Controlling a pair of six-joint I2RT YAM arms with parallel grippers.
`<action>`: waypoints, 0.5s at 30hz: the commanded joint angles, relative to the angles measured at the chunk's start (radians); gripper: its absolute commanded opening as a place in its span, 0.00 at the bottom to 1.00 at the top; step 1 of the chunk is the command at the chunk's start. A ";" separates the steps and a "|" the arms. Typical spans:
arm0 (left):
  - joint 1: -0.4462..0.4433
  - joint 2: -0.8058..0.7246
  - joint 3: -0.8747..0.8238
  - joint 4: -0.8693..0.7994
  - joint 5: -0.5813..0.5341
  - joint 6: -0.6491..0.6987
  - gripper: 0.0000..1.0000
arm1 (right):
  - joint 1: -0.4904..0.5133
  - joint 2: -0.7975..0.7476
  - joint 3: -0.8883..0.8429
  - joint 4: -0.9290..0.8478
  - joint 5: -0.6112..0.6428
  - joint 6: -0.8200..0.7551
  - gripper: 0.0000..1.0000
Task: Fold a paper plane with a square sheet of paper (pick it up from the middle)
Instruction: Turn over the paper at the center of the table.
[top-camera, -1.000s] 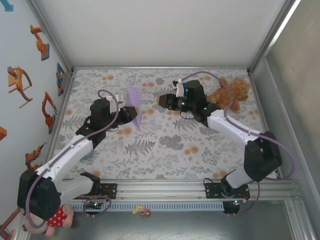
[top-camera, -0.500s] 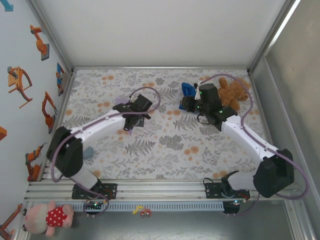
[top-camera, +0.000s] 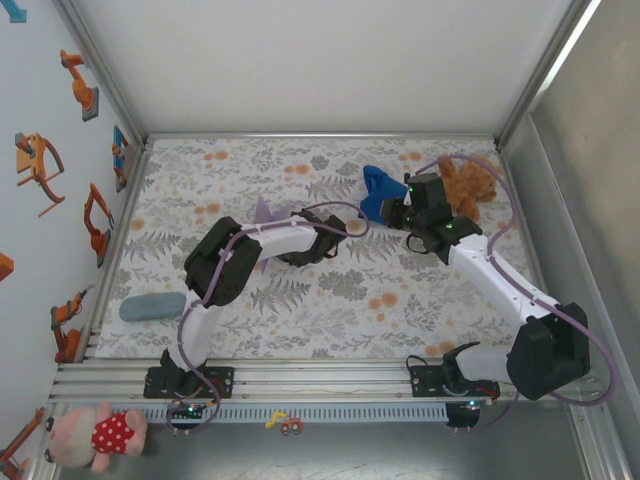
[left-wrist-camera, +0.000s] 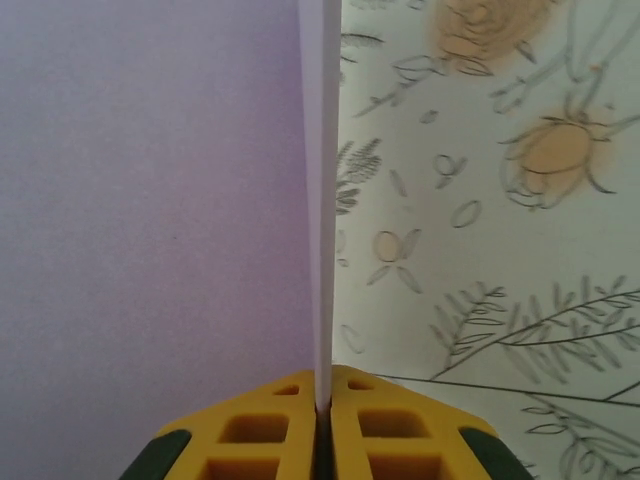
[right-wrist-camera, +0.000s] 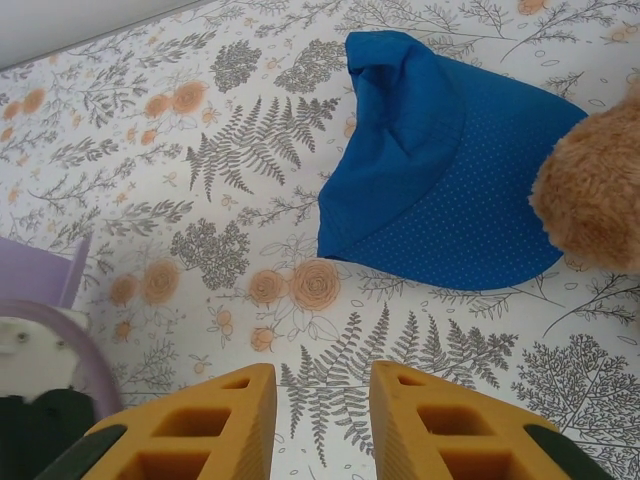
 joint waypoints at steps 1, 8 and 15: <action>-0.012 0.038 0.037 -0.057 -0.042 -0.031 0.12 | -0.009 -0.016 -0.008 -0.016 0.020 0.007 0.30; -0.017 0.072 0.045 -0.032 -0.004 -0.034 0.17 | -0.011 0.010 -0.006 -0.014 0.005 0.022 0.29; -0.022 0.044 0.020 0.053 0.100 -0.020 0.22 | -0.010 0.025 -0.005 -0.008 -0.013 0.034 0.29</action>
